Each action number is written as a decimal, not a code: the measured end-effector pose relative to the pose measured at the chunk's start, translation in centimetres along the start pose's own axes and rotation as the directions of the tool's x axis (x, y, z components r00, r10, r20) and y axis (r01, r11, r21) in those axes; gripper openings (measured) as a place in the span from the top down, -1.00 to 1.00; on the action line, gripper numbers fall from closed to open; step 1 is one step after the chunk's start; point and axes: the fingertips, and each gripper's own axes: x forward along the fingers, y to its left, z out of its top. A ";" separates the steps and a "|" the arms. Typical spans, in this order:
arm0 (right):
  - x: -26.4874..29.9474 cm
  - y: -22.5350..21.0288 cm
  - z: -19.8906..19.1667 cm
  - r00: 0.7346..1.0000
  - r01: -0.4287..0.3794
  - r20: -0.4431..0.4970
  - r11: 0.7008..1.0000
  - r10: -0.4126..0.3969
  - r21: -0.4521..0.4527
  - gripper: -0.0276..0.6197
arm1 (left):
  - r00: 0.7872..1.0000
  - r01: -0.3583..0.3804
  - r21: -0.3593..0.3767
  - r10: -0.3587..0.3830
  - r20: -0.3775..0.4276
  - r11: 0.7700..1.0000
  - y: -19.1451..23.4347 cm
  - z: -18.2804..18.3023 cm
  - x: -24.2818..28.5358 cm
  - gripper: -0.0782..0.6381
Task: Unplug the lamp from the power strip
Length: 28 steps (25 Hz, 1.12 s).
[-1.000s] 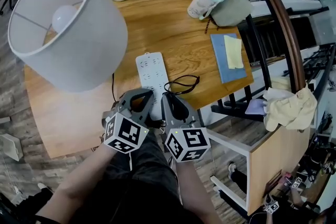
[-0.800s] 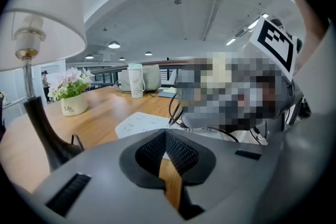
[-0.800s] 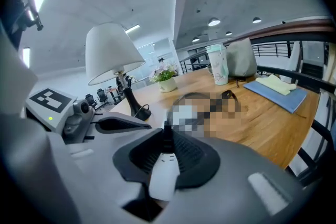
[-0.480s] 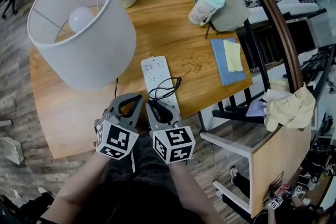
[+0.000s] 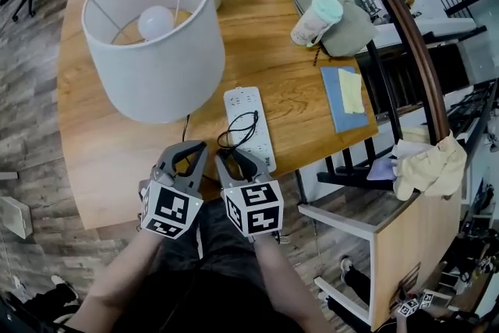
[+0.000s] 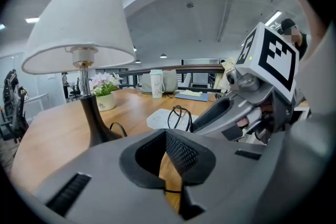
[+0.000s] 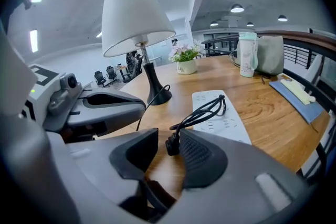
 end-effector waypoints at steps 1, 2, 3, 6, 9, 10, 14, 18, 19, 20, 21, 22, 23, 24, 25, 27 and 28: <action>-0.2 -0.1 -0.1 1.000 0.008 -0.001 1.000 -0.008 0.003 0.53 | 1.000 -0.001 0.000 0.001 0.002 1.000 0.0 0.0 -0.2 0.79; -0.3 -0.2 -0.2 1.000 0.017 -0.001 1.000 -0.017 0.006 0.53 | 1.000 -0.001 0.000 0.001 0.005 1.000 -0.1 0.0 -0.3 0.79; -0.5 -0.3 -0.3 1.000 0.025 0.000 1.000 -0.025 0.009 0.51 | 1.000 0.000 0.001 0.000 0.007 1.000 -0.1 0.0 -0.4 0.79; -1.1 -0.4 -0.5 0.999 0.044 0.010 0.999 -0.044 0.021 0.50 | 1.000 0.003 0.007 -0.003 0.016 1.000 -0.3 0.1 -0.8 0.79; -1.8 -0.5 -0.5 0.998 0.059 0.030 0.998 -0.060 0.035 0.50 | 1.000 0.012 0.011 -0.012 0.028 1.000 -0.5 0.2 -1.0 0.79; -2.0 -0.5 -0.4 0.997 0.063 0.038 0.997 -0.065 0.039 0.50 | 0.999 0.018 0.011 -0.018 0.033 1.000 -0.6 0.3 -1.0 0.79; -3.7 -0.7 0.2 0.989 0.091 0.110 0.995 -0.095 0.044 0.51 | 0.998 0.046 0.028 -0.047 0.043 0.999 -1.3 0.6 -1.2 0.79; -5.6 -1.2 1.7 0.961 0.131 0.239 0.990 -0.142 0.060 0.77 | 0.995 0.066 0.051 -0.070 0.072 0.996 -1.1 1.6 -1.4 0.79; -6.1 -1.4 2.1 0.952 0.137 0.268 0.989 -0.148 0.060 0.81 | 0.994 0.072 0.053 -0.076 0.084 0.996 -1.0 1.9 -1.5 0.79; -6.7 -1.5 2.5 0.942 0.141 0.299 0.988 -0.151 0.057 0.85 | 0.991 0.080 0.052 -0.085 0.100 0.995 -1.1 2.3 -1.6 0.79; -7.4 -1.5 3.0 0.932 0.143 0.330 0.988 -0.152 0.050 0.89 | 0.988 0.093 0.047 -0.098 0.120 0.995 -1.2 2.7 -1.8 0.79; -8.1 -1.5 3.4 0.920 0.145 0.361 0.988 -0.151 0.042 0.89 | 0.983 0.110 0.041 -0.115 0.145 0.993 -1.4 3.1 -2.1 0.79; -8.7 -1.6 3.9 0.909 0.148 0.389 0.988 -0.150 0.035 0.89 | 0.976 0.129 0.036 -0.133 0.171 0.991 -1.7 3.6 -2.3 0.79; -9.4 -1.6 4.3 0.898 0.153 0.412 0.988 -0.153 0.031 0.89 | 0.969 0.146 0.035 -0.150 0.197 0.989 -1.9 4.1 -2.6 0.79; -9.9 -1.7 4.7 0.888 0.161 0.431 0.987 -0.158 0.030 0.89 | 0.961 0.161 0.036 -0.165 0.221 0.986 -2.2 4.7 -2.8 0.79; -10.9 -1.8 5.3 0.870 0.177 0.462 0.984 -0.170 0.028 0.89 | 0.946 0.183 0.042 -0.188 0.263 0.982 -2.5 5.7 -3.3 0.79; -11.4 -1.8 5.6 0.862 0.183 0.476 0.983 -0.173 0.027 0.89 | 0.939 0.192 0.044 -0.196 0.282 0.981 -2.7 6.3 -3.5 0.79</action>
